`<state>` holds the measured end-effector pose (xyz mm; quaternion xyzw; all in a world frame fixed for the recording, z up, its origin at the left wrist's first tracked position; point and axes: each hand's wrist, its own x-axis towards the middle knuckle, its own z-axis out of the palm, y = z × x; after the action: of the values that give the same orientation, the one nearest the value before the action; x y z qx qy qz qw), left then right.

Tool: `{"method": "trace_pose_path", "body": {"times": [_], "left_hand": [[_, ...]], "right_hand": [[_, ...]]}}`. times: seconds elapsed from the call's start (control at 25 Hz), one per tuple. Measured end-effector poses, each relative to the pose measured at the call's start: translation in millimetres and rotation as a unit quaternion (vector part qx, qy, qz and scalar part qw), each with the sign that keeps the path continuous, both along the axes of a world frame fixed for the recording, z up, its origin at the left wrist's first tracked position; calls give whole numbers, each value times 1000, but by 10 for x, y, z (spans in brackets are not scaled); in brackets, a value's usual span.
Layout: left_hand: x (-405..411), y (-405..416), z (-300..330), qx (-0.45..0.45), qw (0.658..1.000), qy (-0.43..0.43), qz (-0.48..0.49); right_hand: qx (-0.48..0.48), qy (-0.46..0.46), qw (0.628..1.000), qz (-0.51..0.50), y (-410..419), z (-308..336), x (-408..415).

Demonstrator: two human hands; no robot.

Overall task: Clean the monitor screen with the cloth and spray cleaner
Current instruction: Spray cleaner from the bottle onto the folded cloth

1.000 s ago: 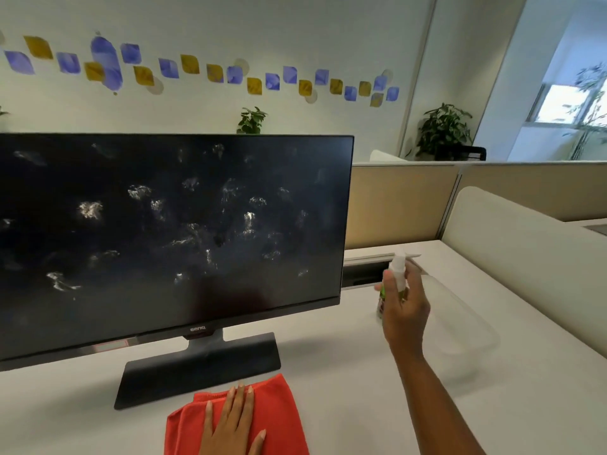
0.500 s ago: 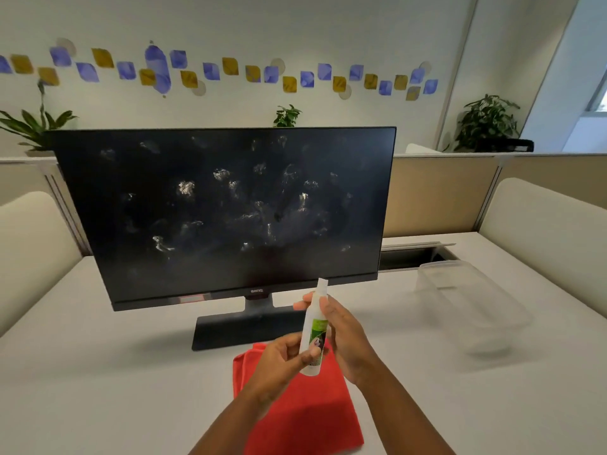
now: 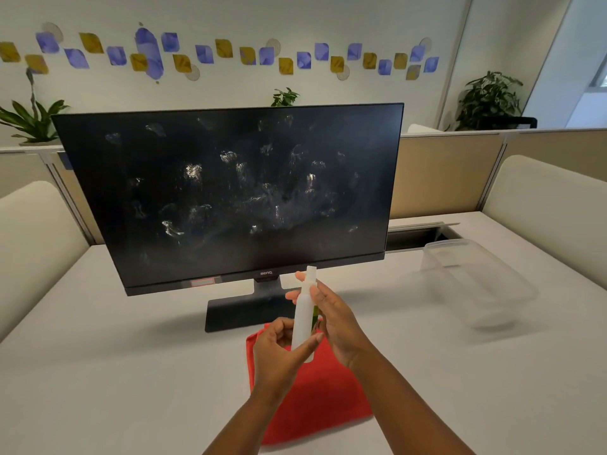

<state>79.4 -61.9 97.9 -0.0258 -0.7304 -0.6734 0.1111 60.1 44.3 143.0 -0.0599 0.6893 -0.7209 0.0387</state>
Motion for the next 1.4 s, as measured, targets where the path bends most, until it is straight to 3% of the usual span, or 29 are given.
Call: {"method": "trace_pose_path", "body": {"times": [0.16,0.32,0.48,0.56,0.64,0.76,0.84,1.0,1.28,1.4], "left_hand": [[-24,-43,-51,21,999,-31,-23],[-54,-114,-71,94,988,-53,-111],[-103,-136,-115,76,983,-82,-144],[-112,-187,-151,18,987,-79,-139],[-106,-312,-235,-112,989,-26,-88],[-126,-607,-488,-368,929,42,21],[-129,-778,-691,-444,895,21,-39],[-47,-903,-936,-514,852,-21,-99],[-40,-920,-1010,-522,848,-21,-94],[-39,-914,-1027,-531,842,-19,-93]], "right_hand": [[22,-20,999,13,-59,-14,-22],[12,-35,998,59,-24,-67,-35],[28,-18,999,12,-33,-154,-40],[50,-4,999,-9,-13,-165,-45],[82,9,996,-27,43,-156,-57],[113,9,992,-49,119,-168,-55],[112,-9,992,-60,124,-211,-28],[168,-53,983,-54,125,-327,-33],[146,-162,975,-30,201,-551,-16],[263,-121,957,-15,213,-626,-2]]}}
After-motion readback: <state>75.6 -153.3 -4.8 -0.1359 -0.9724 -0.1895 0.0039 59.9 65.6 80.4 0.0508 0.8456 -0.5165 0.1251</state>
